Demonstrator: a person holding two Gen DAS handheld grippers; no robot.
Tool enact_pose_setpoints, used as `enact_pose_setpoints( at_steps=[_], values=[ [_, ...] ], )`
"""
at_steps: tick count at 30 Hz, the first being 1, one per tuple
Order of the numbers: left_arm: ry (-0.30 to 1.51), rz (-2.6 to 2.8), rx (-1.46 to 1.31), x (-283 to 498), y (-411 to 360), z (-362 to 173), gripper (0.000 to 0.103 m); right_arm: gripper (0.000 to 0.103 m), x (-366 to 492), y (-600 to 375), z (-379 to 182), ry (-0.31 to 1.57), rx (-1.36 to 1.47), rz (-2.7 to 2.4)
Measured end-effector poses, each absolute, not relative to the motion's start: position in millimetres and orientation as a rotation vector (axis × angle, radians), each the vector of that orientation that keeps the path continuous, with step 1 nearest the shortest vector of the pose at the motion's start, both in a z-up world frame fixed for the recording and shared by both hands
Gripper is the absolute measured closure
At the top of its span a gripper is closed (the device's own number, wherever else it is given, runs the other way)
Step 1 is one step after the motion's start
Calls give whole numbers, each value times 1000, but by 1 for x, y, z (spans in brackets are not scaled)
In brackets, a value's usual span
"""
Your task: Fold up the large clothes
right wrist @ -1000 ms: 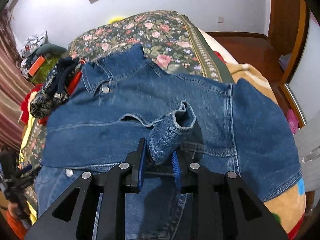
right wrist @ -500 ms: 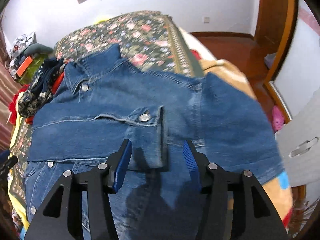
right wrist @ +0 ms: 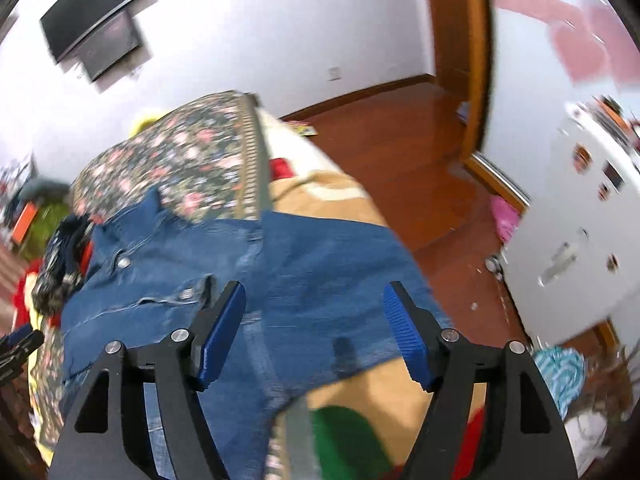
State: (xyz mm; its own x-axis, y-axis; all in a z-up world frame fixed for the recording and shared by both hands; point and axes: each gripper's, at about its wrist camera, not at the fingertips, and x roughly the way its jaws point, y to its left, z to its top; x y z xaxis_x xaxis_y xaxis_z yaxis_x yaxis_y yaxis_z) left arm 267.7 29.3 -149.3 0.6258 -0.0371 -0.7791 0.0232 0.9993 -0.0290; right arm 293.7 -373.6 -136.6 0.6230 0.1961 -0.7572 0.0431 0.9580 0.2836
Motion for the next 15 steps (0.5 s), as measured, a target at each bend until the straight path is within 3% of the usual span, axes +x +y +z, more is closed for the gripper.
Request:
enact_pose_setpoints(
  at_steps=[8, 15],
  values=[
    [930, -85, 9, 278, -3, -165, 20, 34, 302, -419, -209, 1108, 632, 78],
    [979, -67, -8, 278, 2, -181, 20, 34, 316, -427, -237, 1120, 781, 77]
  ],
)
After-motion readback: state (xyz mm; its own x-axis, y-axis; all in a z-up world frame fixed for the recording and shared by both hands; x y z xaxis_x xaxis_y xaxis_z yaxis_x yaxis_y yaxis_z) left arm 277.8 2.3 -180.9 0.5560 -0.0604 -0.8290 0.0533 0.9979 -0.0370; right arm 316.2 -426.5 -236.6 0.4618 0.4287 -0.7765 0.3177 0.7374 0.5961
